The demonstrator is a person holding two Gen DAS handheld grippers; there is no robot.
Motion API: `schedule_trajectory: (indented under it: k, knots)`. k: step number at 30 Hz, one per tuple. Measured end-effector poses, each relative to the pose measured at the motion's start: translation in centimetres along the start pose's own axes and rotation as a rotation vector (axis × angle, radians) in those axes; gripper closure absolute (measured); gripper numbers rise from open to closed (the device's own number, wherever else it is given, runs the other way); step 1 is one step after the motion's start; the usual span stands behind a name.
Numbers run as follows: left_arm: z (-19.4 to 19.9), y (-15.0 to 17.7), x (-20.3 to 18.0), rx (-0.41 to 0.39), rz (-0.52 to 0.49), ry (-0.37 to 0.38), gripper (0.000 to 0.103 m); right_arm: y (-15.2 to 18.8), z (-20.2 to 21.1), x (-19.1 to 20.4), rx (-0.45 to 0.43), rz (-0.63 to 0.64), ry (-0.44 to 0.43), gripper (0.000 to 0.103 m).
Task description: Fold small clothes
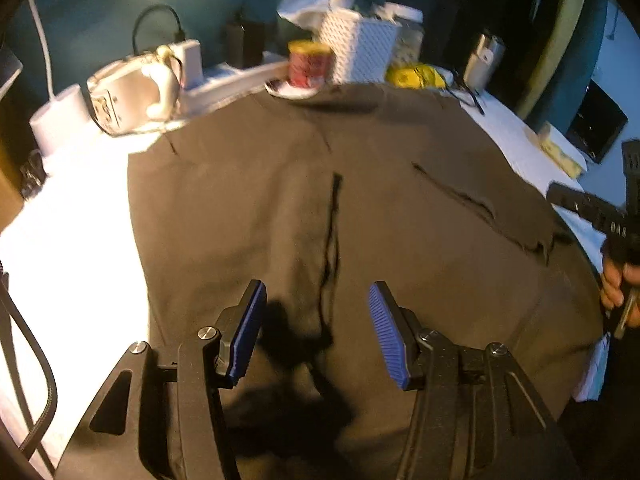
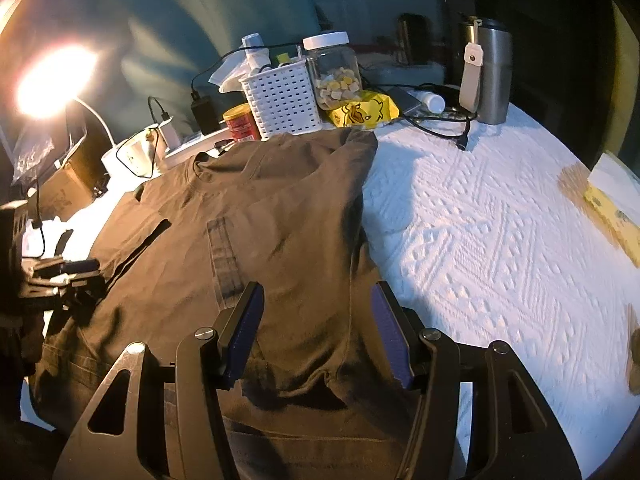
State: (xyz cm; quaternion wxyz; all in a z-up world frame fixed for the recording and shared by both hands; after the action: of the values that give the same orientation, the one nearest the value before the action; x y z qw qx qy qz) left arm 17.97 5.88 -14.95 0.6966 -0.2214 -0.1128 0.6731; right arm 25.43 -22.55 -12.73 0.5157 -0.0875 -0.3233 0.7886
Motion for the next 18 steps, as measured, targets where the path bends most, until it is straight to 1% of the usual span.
schedule_trajectory:
  k: [5, 10, 14, 18]
  knots:
    - [-0.3, 1.5, -0.4, 0.023, 0.003, 0.018, 0.05, 0.2, 0.2, 0.5, 0.001, 0.005, -0.003, 0.044]
    - [0.2, 1.9, -0.9, 0.013, -0.002, 0.026, 0.049, 0.7, 0.8, 1.0, -0.008, 0.013, -0.016, 0.044]
    - [0.5, 2.4, -2.0, 0.016, -0.017, 0.053, 0.049, 1.1, 1.6, 1.2, -0.02, 0.011, -0.01, 0.044]
    - [1.0, 2.7, -3.0, -0.003, -0.032, 0.059, 0.049, 1.8, 2.4, 1.1, -0.024, 0.015, 0.003, 0.044]
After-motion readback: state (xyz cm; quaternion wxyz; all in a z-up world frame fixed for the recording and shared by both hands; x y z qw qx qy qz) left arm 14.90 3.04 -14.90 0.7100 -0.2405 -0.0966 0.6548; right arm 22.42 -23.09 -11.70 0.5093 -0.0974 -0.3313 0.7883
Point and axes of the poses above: each gripper's, at about its wrist camera, not at the fingertips, and z roughly against the way its jaws point, x to its left, y to its underside, the point moved 7 cm from there along -z, roughly the way its jaws point, and after that the axes turned 6 degrees about x, right-handed, at the moved point
